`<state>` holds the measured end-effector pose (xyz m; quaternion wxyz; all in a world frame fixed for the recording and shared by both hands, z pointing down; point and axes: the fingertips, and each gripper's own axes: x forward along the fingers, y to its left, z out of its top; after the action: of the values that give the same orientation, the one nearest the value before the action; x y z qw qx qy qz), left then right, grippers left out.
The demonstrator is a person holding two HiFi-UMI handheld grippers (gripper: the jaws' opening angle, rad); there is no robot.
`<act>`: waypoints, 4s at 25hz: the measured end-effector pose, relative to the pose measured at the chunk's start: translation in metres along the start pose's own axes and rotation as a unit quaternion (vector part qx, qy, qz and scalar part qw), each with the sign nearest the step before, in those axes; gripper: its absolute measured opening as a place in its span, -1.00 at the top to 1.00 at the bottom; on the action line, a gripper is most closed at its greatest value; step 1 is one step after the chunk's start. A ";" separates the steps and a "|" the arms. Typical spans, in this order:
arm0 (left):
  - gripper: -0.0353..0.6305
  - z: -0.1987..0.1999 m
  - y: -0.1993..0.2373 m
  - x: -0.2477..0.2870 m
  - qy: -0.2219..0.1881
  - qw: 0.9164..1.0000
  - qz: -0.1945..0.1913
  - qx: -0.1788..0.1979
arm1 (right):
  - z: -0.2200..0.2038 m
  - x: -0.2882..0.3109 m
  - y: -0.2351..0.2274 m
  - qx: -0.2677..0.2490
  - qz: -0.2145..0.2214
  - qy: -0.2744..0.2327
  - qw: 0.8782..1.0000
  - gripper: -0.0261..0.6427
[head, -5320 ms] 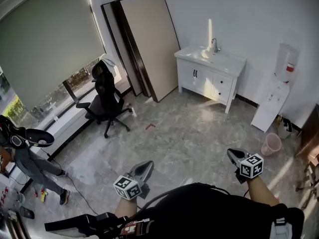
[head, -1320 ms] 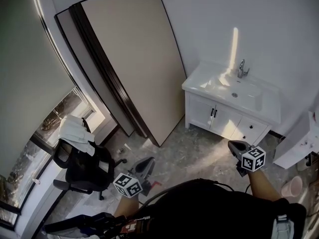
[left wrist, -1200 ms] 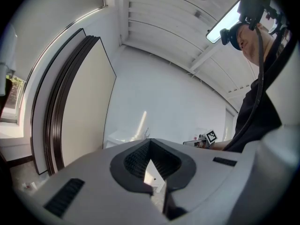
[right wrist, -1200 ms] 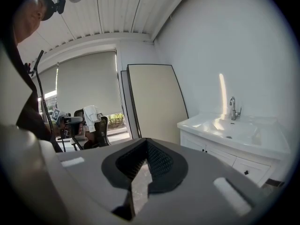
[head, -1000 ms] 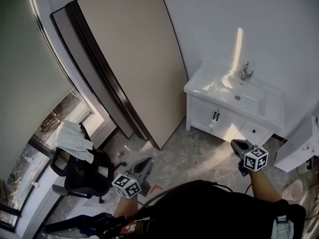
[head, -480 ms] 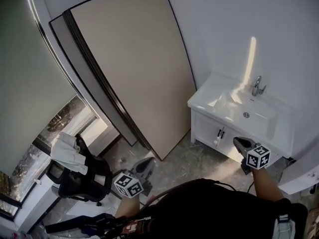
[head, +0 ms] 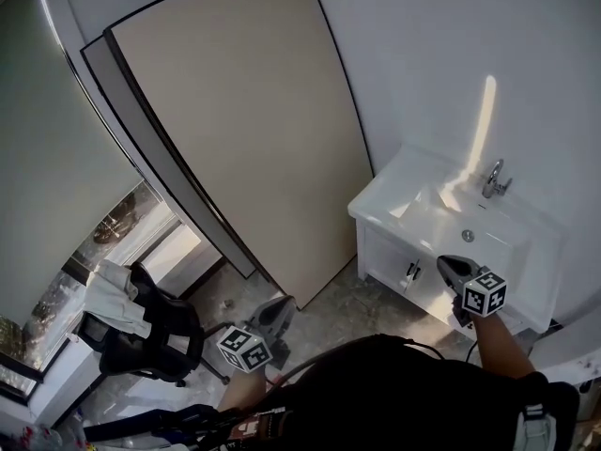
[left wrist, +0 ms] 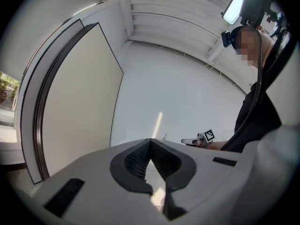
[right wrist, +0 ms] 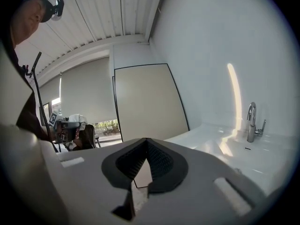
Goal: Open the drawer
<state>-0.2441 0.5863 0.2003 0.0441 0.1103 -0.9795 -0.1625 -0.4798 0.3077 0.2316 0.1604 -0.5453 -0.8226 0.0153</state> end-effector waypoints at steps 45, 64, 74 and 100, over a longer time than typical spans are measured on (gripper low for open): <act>0.92 0.087 0.181 0.375 0.072 0.971 -0.226 0.022 | 0.071 0.148 -0.217 0.095 -0.191 -0.054 0.976 0.92; 0.92 0.053 0.114 0.520 0.127 0.961 -0.245 0.027 | 0.052 0.133 -0.347 0.133 -0.186 -0.054 0.972 0.92; 0.92 0.082 0.106 0.603 0.145 0.921 -0.361 0.021 | 0.091 0.099 -0.355 0.137 -0.301 -0.074 0.941 0.92; 0.92 0.058 0.108 0.681 0.202 0.845 -0.495 0.015 | 0.087 0.124 -0.354 0.152 -0.418 -0.058 0.894 0.92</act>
<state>-0.9344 0.5472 0.2160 0.1527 0.6117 -0.7666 -0.1218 -0.8636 0.2897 0.2506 0.1852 -0.1178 -0.9702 0.1030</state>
